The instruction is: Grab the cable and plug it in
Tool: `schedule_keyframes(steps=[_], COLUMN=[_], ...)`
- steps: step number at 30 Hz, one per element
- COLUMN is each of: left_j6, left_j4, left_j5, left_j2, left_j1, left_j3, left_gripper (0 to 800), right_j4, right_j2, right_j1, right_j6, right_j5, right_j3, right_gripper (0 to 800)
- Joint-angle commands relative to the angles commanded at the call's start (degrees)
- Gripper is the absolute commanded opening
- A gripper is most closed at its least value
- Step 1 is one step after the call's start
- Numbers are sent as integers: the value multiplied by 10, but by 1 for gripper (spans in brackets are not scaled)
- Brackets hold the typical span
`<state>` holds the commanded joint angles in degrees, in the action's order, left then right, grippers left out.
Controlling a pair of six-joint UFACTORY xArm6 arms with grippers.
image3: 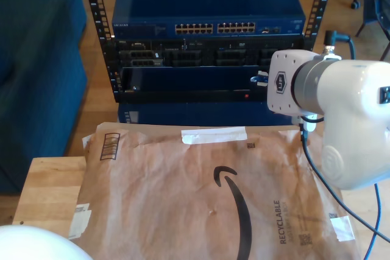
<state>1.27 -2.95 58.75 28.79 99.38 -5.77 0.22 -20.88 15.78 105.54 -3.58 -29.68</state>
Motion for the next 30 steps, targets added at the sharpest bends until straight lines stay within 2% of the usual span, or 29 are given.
schedule_keyframes(steps=[5, 9, 13, 16, 20, 27, 30], left_j6=[0, 0, 0, 0, 0, 0, 0], left_j4=[0, 0, 0, 0, 0, 0, 0], left_j5=[0, 0, 0, 0, 0, 0, 1], left_j2=[0, 0, 0, 0, 0, 0, 0], left_j1=[0, 0, 0, 0, 0, 0, 0], left_j3=[0, 0, 0, 0, 0, 0, 0], left_gripper=[800, 800, 800, 800, 800, 800, 800], right_j4=[-3, -1, -2, -1, 0, -1, 0], right_j2=[61, 103, 124, 118, 106, 109, 122], right_j1=[-1, -6, -8, -9, -3, -2, -4], right_j6=[-6, -56, -57, -57, -55, -58, -76], right_j5=[-72, -146, -137, -85, -95, -252, -304], right_j3=[-4, -29, -54, -60, -46, 9, 13], right_gripper=[0, 0, 0, 0, 0, 0, 0])
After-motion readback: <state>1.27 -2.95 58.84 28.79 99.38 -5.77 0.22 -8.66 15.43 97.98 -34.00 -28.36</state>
